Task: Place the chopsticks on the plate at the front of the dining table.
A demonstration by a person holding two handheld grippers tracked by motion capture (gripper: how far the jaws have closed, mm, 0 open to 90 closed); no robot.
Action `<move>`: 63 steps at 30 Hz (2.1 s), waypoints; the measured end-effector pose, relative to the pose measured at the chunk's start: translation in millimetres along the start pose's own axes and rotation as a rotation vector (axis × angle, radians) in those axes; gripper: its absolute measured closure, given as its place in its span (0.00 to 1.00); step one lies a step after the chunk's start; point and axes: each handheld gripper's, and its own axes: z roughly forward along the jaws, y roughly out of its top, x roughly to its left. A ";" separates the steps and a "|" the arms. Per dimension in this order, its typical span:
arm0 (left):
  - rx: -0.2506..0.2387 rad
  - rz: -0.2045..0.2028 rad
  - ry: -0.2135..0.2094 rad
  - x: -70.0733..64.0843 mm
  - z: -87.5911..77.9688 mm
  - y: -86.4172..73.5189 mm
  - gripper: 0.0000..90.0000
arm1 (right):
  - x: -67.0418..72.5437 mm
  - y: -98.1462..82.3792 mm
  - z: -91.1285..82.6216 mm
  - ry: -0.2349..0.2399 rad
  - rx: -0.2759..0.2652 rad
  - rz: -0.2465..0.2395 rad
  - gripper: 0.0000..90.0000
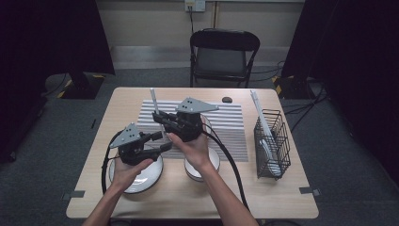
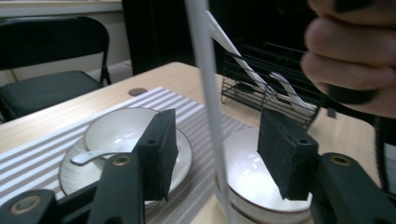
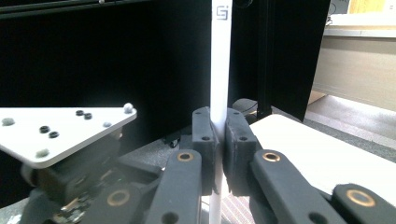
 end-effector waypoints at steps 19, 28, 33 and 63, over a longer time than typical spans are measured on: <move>0.026 -0.064 -0.040 13.1 1.0 -0.6 0.95 | -5.1 2.0 -2.1 -0.006 -0.015 0.021 0.94; 0.056 -0.057 -0.045 19.1 4.4 -6.6 0.94 | -6.9 1.1 -0.3 -0.015 -0.007 0.021 0.94; 0.069 -0.052 -0.062 17.0 5.3 -6.6 0.95 | -8.9 -0.4 0.3 -0.015 -0.008 0.025 0.93; 0.076 -0.076 -0.070 18.3 3.1 -8.9 0.95 | -27.0 -13.5 -2.9 -0.118 0.058 -0.020 0.45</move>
